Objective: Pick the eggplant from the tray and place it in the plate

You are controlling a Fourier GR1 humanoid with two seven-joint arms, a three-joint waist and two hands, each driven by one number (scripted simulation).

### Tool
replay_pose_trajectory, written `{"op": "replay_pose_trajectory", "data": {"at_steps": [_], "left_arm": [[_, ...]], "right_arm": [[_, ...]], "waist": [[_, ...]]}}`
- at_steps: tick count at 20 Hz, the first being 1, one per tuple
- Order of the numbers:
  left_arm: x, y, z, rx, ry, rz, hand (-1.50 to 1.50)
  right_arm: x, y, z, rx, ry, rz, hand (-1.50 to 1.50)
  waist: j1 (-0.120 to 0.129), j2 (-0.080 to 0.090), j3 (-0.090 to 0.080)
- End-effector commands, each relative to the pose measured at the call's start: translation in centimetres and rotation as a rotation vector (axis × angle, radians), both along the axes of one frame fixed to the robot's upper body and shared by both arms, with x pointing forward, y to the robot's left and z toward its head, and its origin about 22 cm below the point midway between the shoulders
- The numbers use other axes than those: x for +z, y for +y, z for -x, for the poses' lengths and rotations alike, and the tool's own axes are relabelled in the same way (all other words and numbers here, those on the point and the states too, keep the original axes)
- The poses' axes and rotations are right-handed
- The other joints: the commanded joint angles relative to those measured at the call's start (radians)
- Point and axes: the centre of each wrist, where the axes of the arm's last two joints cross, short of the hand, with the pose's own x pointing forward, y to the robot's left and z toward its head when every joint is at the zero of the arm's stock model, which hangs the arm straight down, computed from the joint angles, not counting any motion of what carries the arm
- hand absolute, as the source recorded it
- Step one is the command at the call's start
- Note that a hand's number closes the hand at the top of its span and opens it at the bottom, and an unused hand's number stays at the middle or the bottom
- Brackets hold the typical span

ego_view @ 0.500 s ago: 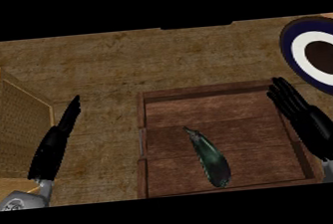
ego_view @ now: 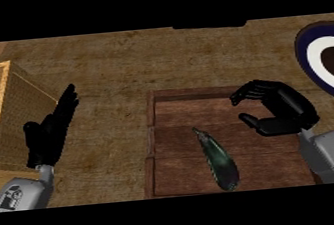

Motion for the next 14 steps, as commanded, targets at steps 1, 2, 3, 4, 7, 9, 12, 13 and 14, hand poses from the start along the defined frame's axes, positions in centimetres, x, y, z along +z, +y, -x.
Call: {"op": "replay_pose_trajectory", "data": {"at_steps": [1, 2, 3, 4, 7, 9, 12, 13, 14], "left_arm": [[0.8, -1.1, -0.8, 0.037, 0.017, 0.068, 0.0], [-0.6, 0.3, 0.1, 0.055, 0.056, 0.061, 0.0], [-0.3, 0.5, -1.2, 0.063, 0.041, 0.069, 0.0], [-0.6, -0.2, -0.8, 0.055, 0.037, 0.066, 0.0], [0.0, 1.6, -1.3, 0.071, 0.049, 0.056, 0.0], [0.6, 2.1, -1.2, 0.059, 0.058, 0.078, 0.0], [-0.2, 3.7, -0.8, 0.077, 0.055, 0.071, 0.0], [0.1, 2.2, -0.1, 0.063, 0.046, 0.067, 0.0], [0.1, 2.5, -2.0, 0.077, 0.029, 0.083, 0.0]], "right_arm": [[-5.6, 1.5, -0.3, -0.072, 0.109, -0.197, -1.5], [-6.7, 0.1, 0.0, -0.008, 0.125, -0.2, -1.5], [-7.6, -0.6, 0.4, 0.086, 0.114, -0.202, -1.5], [-7.8, -0.5, -0.6, 0.146, 0.103, -0.165, -1.5], [-6.7, -1.3, -1.1, 0.288, 0.036, -0.04, -1.5], [-6.8, 0.3, -2.2, 0.332, -0.025, 0.033, -1.5], [-5.0, -1.5, -3.8, 0.371, -0.034, 0.084, -1.5], [-4.3, -2.2, -4.3, 0.373, -0.062, 0.14, -1.5], [-5.2, -1.4, -3.5, 0.395, -0.056, 0.161, -1.5]], "waist": [[-0.013, 0.009, 0.007], [-0.025, 0.003, 0.006], [-0.037, 0.004, 0.005], [-0.032, 0.002, 0.005], [-0.047, -0.003, 0.004], [-0.038, -0.003, 0.005], [-0.048, -0.005, 0.003], [-0.042, -0.006, 0.004], [-0.056, -0.006, 0.003]]}}
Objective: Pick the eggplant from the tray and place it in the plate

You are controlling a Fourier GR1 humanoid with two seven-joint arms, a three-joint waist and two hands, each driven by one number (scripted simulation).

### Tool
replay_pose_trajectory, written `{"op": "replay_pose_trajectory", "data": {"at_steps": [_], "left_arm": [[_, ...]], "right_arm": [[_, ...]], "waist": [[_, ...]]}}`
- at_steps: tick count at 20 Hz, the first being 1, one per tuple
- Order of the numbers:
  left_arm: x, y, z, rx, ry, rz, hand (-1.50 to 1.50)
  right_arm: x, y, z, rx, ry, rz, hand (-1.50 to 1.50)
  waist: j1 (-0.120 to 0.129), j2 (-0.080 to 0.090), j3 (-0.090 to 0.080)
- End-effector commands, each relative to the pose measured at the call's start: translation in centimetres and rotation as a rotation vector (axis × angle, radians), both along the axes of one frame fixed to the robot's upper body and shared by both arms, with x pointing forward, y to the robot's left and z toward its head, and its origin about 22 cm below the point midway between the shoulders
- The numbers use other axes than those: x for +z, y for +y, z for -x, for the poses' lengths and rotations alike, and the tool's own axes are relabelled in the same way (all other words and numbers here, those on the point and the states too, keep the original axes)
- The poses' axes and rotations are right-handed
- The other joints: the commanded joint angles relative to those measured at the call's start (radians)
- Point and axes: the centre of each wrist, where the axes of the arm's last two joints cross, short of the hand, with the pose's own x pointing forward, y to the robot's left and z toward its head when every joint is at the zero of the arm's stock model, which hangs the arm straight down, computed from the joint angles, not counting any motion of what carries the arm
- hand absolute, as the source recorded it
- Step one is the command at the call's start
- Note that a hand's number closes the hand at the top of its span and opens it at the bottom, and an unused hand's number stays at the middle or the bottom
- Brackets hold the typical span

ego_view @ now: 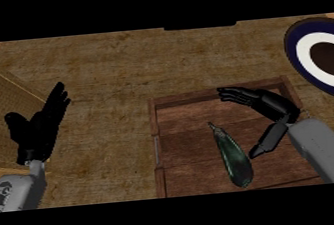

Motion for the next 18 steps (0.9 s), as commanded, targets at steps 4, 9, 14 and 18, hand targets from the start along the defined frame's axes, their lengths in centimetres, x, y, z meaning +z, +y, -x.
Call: {"op": "replay_pose_trajectory", "data": {"at_steps": [4, 9, 14, 18], "left_arm": [[-0.1, -0.6, -0.2, 0.019, 0.019, -0.005, 0.0], [-0.3, 0.9, 1.2, 0.015, 0.025, -0.002, 0.0], [-0.5, 0.0, 0.0, 0.03, 0.007, 0.006, 0.0], [-1.8, -0.8, 0.9, 0.037, 0.018, 0.015, 0.0]], "right_arm": [[3.3, 0.8, -3.0, 0.144, -0.058, 0.091, -1.5], [3.0, 3.5, -2.3, 0.255, -0.033, 0.219, -1.5], [4.6, 5.8, -2.1, 0.328, -0.117, 0.349, -1.5], [4.6, 3.8, -1.4, 0.329, -0.144, 0.45, -1.5]], "waist": [[-0.009, -0.001, 0.001], [-0.007, -0.003, 0.001], [-0.014, -0.003, 0.001], [-0.016, -0.004, 0.001]]}}
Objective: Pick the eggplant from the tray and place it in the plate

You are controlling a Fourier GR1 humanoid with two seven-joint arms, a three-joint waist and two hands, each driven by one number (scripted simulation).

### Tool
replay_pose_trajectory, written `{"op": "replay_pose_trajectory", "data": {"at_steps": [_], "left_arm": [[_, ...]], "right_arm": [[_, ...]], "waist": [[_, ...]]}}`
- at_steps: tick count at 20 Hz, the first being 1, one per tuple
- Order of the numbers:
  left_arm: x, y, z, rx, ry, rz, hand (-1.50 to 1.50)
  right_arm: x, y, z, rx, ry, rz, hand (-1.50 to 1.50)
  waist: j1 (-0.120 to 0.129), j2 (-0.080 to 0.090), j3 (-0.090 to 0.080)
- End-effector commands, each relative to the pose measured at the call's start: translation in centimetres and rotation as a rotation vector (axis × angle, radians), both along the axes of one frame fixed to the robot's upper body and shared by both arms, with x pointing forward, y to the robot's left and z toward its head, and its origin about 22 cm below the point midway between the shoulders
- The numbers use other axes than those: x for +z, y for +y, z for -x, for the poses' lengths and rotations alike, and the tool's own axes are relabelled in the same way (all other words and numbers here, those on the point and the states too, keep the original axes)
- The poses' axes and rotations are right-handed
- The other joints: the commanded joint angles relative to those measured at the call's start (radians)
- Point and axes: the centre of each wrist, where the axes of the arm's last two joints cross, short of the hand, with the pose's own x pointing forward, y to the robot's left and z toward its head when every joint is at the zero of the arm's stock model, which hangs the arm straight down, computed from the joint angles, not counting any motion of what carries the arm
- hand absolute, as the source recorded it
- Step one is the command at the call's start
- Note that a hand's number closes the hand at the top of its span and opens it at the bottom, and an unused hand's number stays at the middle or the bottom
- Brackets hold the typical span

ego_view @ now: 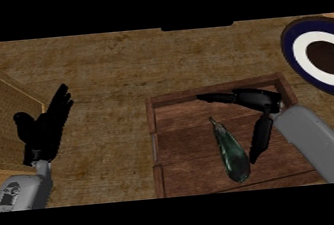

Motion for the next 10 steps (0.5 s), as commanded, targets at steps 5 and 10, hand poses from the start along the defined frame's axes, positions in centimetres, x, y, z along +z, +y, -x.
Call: {"op": "replay_pose_trajectory", "data": {"at_steps": [5, 10], "left_arm": [[0.2, -0.2, 0.8, -0.006, -0.001, -0.001, 0.0], [0.5, -0.3, -0.2, 0.0, -0.004, 0.0, 0.0]], "right_arm": [[-0.3, 2.3, -0.1, 0.13, -0.029, 0.13, -1.5], [-0.6, 3.7, 0.3, 0.165, -0.017, 0.173, -1.5]], "waist": [[0.004, 0.0, 0.0], [0.001, 0.0, 0.0]]}}
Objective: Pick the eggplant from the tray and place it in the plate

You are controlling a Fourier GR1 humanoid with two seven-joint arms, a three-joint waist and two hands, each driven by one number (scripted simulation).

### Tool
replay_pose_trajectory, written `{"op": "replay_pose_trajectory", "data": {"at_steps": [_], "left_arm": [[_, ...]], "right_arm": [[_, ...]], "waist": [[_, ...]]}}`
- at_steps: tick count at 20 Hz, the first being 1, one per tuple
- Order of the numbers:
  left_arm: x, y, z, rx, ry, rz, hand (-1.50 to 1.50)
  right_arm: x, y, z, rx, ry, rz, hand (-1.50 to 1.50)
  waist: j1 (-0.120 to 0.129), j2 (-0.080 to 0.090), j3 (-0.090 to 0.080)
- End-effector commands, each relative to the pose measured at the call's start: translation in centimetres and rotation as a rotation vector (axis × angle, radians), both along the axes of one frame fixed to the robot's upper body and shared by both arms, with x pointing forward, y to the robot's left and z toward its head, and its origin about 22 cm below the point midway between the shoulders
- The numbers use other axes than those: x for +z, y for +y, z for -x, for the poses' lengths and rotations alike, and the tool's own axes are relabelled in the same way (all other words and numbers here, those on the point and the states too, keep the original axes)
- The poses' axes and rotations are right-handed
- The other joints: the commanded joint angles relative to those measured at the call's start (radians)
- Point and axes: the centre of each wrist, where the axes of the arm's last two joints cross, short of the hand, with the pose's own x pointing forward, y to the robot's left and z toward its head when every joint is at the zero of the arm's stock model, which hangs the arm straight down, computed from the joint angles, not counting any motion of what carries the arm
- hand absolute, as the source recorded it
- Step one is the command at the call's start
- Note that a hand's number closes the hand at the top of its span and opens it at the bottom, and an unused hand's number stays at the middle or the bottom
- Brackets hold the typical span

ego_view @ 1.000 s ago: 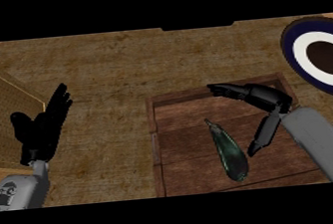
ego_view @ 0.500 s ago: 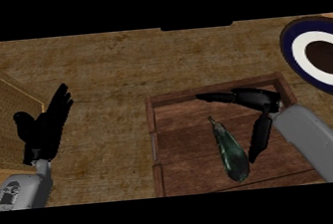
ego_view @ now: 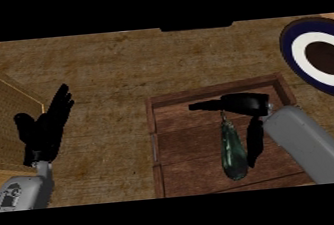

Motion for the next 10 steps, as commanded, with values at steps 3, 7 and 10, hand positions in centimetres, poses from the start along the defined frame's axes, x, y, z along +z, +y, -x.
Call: {"op": "replay_pose_trajectory", "data": {"at_steps": [3, 7, 10], "left_arm": [[0.3, 1.5, 0.6, 0.006, 0.018, 0.012, 0.0], [-1.3, 1.8, 0.1, 0.008, 0.011, 0.007, 0.0], [-0.2, -1.2, -0.2, -0.001, 0.011, 0.0, 0.0]], "right_arm": [[-1.7, 3.8, 1.9, 0.058, 0.041, 0.024, -1.5], [-1.2, 3.4, 0.7, 0.047, 0.012, 0.073, -1.5], [0.0, 4.5, 1.0, 0.06, 0.002, 0.066, -1.5]], "waist": [[0.002, 0.003, 0.003], [0.002, 0.006, 0.003], [0.0, 0.005, 0.003]]}}
